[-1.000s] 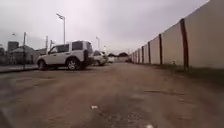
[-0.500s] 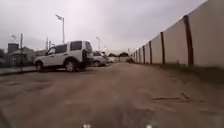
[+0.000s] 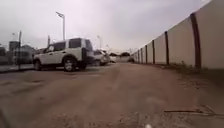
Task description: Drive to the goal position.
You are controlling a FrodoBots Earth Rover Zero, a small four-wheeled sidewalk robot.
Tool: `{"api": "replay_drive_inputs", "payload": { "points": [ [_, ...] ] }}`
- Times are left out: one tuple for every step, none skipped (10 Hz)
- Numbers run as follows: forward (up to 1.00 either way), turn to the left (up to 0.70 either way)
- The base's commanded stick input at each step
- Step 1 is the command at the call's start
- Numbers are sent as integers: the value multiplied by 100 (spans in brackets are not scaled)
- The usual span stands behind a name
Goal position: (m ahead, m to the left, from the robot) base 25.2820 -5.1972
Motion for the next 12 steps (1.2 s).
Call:
{"api": "replay_drive_inputs", "payload": {
  "points": [
    [85,1],
    [85,1],
    [85,1],
    [85,1],
    [85,1],
    [85,1],
    [85,1],
    [85,1],
    [85,1],
    [85,1],
    [85,1],
    [85,1]
  ]
}}
